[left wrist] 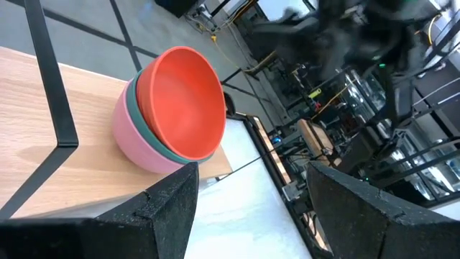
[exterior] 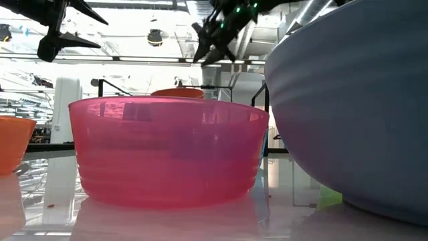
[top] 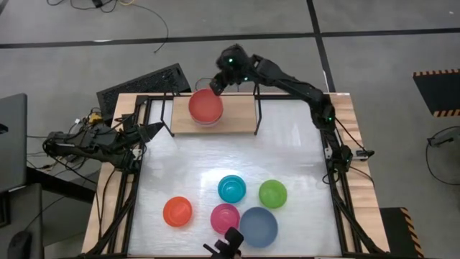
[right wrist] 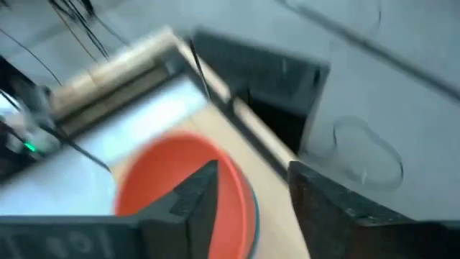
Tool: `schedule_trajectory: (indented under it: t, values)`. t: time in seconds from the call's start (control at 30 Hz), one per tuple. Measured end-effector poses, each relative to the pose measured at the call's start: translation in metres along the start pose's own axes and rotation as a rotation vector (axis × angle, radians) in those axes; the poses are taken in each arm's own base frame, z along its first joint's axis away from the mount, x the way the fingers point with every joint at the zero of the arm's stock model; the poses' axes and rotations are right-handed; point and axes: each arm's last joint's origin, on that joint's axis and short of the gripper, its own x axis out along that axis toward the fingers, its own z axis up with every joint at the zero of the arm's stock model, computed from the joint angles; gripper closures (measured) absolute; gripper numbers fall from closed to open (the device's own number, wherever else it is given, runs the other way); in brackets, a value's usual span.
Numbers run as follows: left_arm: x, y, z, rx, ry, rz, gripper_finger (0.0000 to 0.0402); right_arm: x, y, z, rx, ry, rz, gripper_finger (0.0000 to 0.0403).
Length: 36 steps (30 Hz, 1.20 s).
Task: Place and stack bowls onto a shelf
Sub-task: Stack the orange bowl on top of the green bowl on the shelf
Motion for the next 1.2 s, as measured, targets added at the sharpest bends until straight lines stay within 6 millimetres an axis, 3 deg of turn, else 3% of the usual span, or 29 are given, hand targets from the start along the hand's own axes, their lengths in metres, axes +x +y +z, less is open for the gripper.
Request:
schedule_trajectory:
  t: [0.1, 0.2, 0.23, 0.43, 1.2]
  values:
    - [0.0, 0.0, 0.0, 0.0, 0.0, 0.0, 0.0157, -0.001, -0.002, 0.0, -0.002, 0.011, 0.044, 0.0292]
    - [0.0, 0.0, 0.0, 0.001, 0.0, 0.0, 0.0157, 0.012, -0.008, -0.007, 0.008, 0.066, 0.127, 0.0375]
    - [0.0, 0.0, 0.0, 0.0, 0.0, 0.0, 0.0157, 0.016, -0.009, -0.008, 0.012, 0.072, 0.143, 0.0384]
    - [0.0, 0.0, 0.0, 0.0, 0.0, 0.0, 0.0157, 0.022, -0.018, -0.014, 0.049, 0.091, 0.133, 0.0376]
    - [0.0, 0.0, 0.0, 0.004, 0.0, 0.0, 0.0157, 0.049, -0.022, -0.045, 0.09, 0.186, 0.163, 0.0386]
